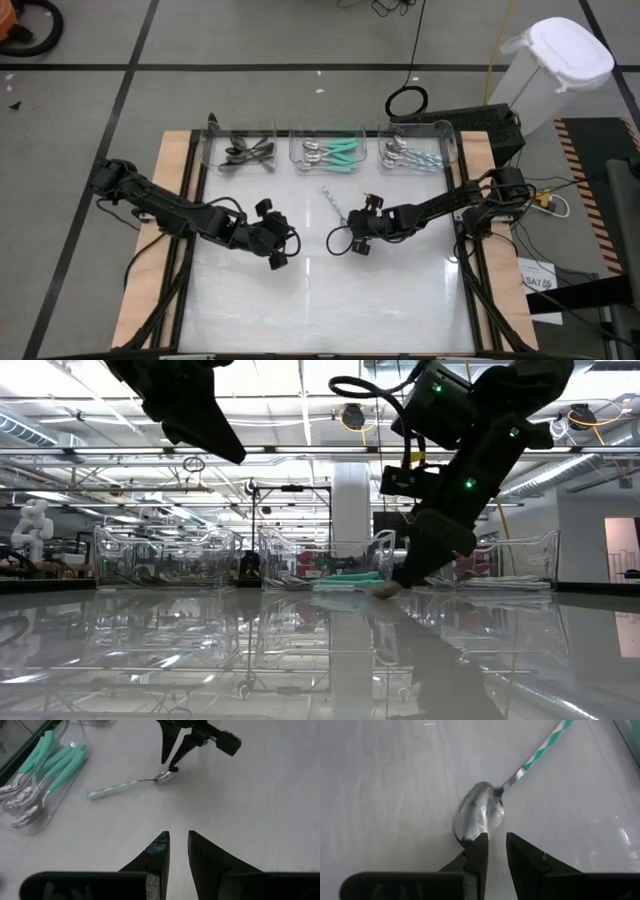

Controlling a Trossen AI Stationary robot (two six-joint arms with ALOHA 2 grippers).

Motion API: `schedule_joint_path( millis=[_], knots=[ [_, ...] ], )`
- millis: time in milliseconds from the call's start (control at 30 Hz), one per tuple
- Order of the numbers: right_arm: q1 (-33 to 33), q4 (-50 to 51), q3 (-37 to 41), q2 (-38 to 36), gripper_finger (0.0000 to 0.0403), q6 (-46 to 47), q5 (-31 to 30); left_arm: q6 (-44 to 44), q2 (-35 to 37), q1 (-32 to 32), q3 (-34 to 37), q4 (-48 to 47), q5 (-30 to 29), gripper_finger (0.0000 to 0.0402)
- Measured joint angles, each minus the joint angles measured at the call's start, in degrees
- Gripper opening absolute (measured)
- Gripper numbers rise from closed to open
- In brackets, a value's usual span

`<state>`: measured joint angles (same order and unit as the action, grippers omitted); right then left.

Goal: Sort silverware by color (type)
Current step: Put the green patterned spoon into the right transparent bin

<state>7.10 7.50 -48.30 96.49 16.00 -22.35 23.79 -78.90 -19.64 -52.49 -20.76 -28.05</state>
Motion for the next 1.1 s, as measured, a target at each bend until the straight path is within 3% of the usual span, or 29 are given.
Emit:
schedule_joint_path(
  millis=[667, 867, 1100],
  knots=[
    [5.15, -8.29, 1.53, 0.00, 0.0063, 3.74, 1.80, -0.15, 0.01, 0.00, 0.00, 0.07, 0.00, 0.0072],
    [5.62, -2.21, -5.07, 0.00, 0.0063, -12.84, 7.74, -1.01, 0.01, 0.07, 0.00, 1.37, -0.01, 0.0072],
    [2.47, 6.75, -13.64, -0.02, 0.0064, -45.63, 9.54, -2.66, 0.01, 0.07, 0.00, 1.87, -0.13, 0.0072]
  ],
)
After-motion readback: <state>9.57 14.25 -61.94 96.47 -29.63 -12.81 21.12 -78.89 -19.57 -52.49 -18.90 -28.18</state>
